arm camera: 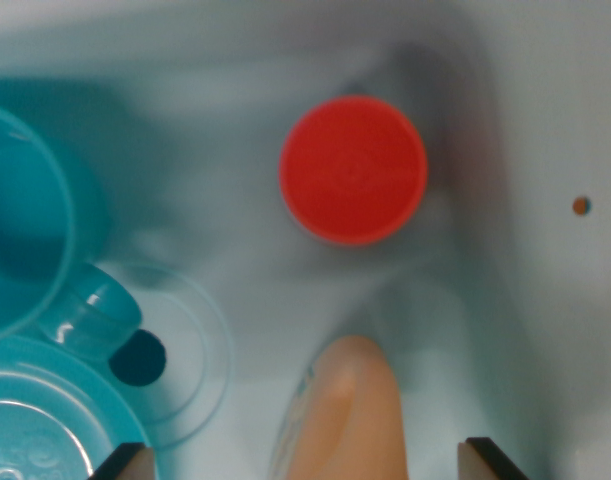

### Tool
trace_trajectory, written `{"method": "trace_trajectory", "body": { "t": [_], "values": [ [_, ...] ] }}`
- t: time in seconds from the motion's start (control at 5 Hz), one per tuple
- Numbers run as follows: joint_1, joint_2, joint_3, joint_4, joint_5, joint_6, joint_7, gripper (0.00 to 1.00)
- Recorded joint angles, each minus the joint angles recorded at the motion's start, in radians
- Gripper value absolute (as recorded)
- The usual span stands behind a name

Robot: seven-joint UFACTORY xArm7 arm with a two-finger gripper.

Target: Pick detergent from the sink

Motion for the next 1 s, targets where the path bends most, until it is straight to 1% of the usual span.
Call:
{"method": "trace_trajectory", "body": {
  "t": [0.2,1.0],
  "values": [
    [-0.0022,0.002,-0.002,-0.011,0.0001,-0.012,-0.002,0.0],
    [-0.0033,0.002,-0.003,-0.016,0.0001,-0.017,-0.003,0.0]
  ]
}}
